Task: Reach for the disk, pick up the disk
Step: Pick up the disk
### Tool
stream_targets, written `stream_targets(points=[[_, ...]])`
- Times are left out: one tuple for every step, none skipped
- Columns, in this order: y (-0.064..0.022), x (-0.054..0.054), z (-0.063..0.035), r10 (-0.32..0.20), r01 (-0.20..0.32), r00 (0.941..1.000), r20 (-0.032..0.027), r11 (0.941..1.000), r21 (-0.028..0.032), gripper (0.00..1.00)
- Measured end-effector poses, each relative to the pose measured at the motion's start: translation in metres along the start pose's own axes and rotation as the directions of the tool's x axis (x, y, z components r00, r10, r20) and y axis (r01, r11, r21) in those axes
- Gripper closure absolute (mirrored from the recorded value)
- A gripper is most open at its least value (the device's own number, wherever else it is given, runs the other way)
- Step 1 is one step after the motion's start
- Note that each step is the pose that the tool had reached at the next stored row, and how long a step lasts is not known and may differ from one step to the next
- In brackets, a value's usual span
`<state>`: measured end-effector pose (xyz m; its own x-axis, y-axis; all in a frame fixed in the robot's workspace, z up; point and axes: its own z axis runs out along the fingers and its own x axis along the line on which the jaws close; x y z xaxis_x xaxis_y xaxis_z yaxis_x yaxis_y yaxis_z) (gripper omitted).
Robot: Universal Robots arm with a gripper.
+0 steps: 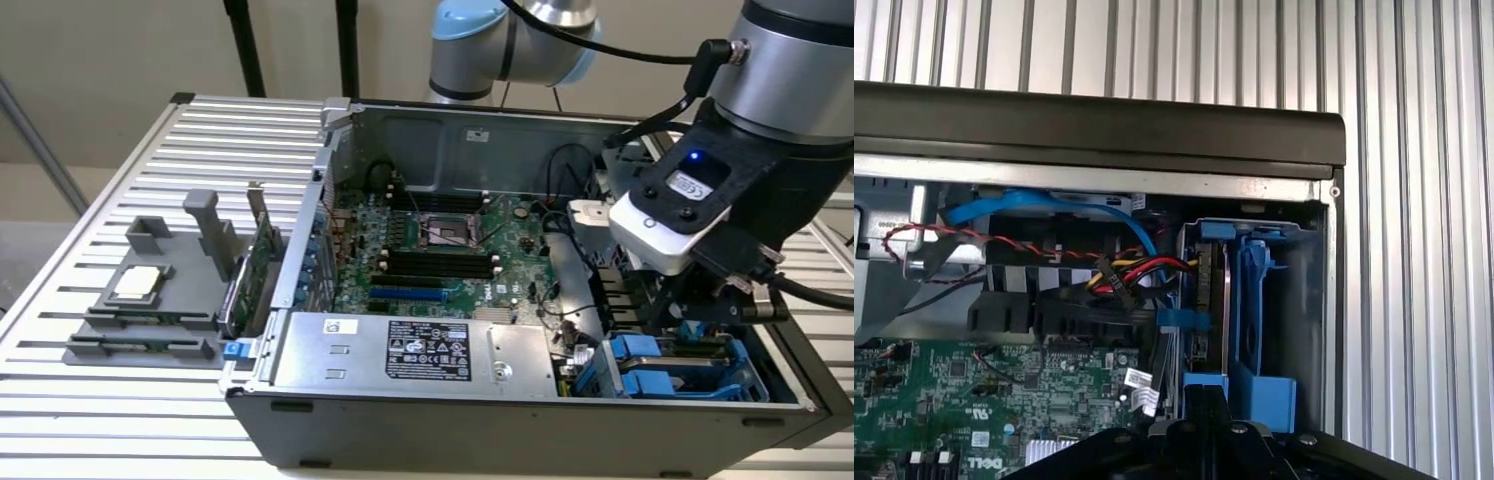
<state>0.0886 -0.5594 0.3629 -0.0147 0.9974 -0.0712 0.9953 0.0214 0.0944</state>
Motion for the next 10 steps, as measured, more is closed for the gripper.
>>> stream_targets(points=[[-0.0008,0.0003,-0.0004,0.000,0.000,1.0000,0.0000,1.0000,-0.0004,0.89],[-0.0011,0.0003,-0.0004,0.000,0.000,1.0000,0.0000,1.0000,-0.0008,0.89],[-0.0011,0.0003,-0.0005,0.000,0.000,1.0000,0.0001,1.0000,-0.0009,0.89],[-0.0011,0.0003,-0.0005,0.000,0.000,1.0000,0.0000,1.0000,-0.0009,0.89],[-0.0011,0.0003,-0.0005,0.000,0.000,1.0000,0.0000,1.0000,-0.0009,0.89],[-0.0011,0.0003,-0.0005,0.000,0.000,1.0000,0.0000,1.0000,-0.0009,0.89],[-0.0012,0.0003,-0.0005,0.000,0.000,1.0000,0.0002,1.0000,-0.0009,0.89],[-0.0012,0.0003,-0.0005,0.000,0.000,1.0000,0.0001,1.0000,-0.0009,0.89],[-0.0012,0.0003,-0.0005,0.000,0.000,1.0000,0.0001,1.0000,-0.0009,0.89],[-0.0012,0.0003,-0.0005,0.000,0.000,1.0000,0.0001,1.0000,-0.0009,0.89]])
